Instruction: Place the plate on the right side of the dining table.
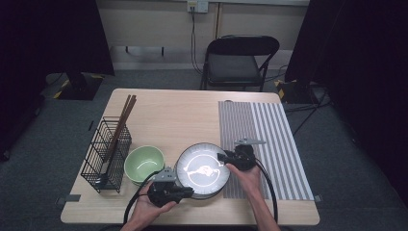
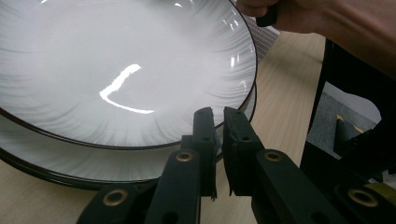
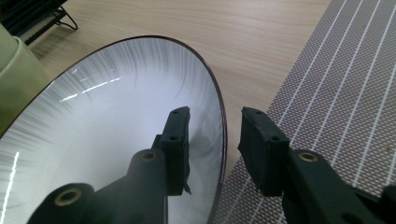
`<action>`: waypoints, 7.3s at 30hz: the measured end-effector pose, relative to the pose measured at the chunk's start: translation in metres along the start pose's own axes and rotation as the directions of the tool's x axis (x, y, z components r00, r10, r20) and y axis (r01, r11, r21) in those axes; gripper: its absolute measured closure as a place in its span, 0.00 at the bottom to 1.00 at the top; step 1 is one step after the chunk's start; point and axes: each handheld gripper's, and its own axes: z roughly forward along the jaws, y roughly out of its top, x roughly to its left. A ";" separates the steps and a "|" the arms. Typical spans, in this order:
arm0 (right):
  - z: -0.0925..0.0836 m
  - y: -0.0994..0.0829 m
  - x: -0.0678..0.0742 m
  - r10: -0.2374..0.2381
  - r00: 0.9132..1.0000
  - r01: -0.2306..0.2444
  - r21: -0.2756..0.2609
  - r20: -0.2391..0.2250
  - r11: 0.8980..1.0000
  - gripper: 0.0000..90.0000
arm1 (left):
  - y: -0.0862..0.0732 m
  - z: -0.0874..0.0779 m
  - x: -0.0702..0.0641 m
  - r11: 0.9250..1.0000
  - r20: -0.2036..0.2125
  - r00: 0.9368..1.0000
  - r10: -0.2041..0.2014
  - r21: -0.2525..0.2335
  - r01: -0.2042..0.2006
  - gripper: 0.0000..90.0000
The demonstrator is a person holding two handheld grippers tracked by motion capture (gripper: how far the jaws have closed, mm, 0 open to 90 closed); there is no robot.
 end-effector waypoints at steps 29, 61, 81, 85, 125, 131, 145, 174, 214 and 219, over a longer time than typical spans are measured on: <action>-0.024 0.009 -0.010 0.027 1.000 -0.027 -0.069 -0.006 0.997 0.97 | 0.000 0.005 0.001 1.000 -0.054 0.999 -0.004 0.008 0.005 0.89; -0.019 -0.006 -0.022 0.236 0.951 -0.251 -0.050 -0.199 0.967 0.92 | -0.002 0.010 0.004 0.998 -0.083 0.995 -0.054 -0.016 0.053 0.93; -0.024 0.008 -0.003 0.146 0.981 -0.159 -0.095 -0.127 0.983 0.93 | -0.001 0.006 0.000 0.999 -0.047 0.998 -0.043 -0.010 0.043 0.81; -0.025 0.009 -0.002 0.131 0.984 -0.144 -0.103 -0.121 0.984 0.93 | 0.000 0.003 -0.001 0.999 -0.035 0.999 -0.039 -0.014 0.039 0.78; -0.042 0.045 -0.004 0.135 0.987 -0.149 -0.185 -0.090 0.971 0.93 | 0.015 -0.029 -0.017 0.995 -0.047 0.998 0.048 -0.082 -0.052 0.50; -0.046 0.048 -0.008 0.141 0.987 -0.154 -0.194 -0.080 0.969 0.93 | 0.015 -0.031 -0.015 0.995 -0.053 0.998 0.034 -0.089 -0.039 0.44; -0.058 0.059 -0.029 0.207 0.977 -0.214 -0.242 -0.052 0.946 0.93 | 0.014 -0.031 -0.016 0.996 -0.075 0.997 0.030 -0.078 -0.036 0.39; -0.078 0.080 -0.087 0.265 0.958 -0.223 -0.294 0.109 0.929 0.93 | 0.012 -0.028 -0.014 0.997 -0.074 0.997 0.027 -0.067 -0.032 0.39; -0.071 0.028 -0.152 0.377 0.891 -0.324 -0.229 0.251 0.918 0.93 | 0.009 -0.024 -0.009 0.999 -0.063 0.998 0.023 -0.040 -0.025 0.42; -0.072 0.029 -0.153 0.364 0.893 -0.310 -0.225 0.264 0.924 0.93 | 0.009 -0.024 -0.010 0.999 -0.065 0.998 0.019 -0.043 -0.022 0.42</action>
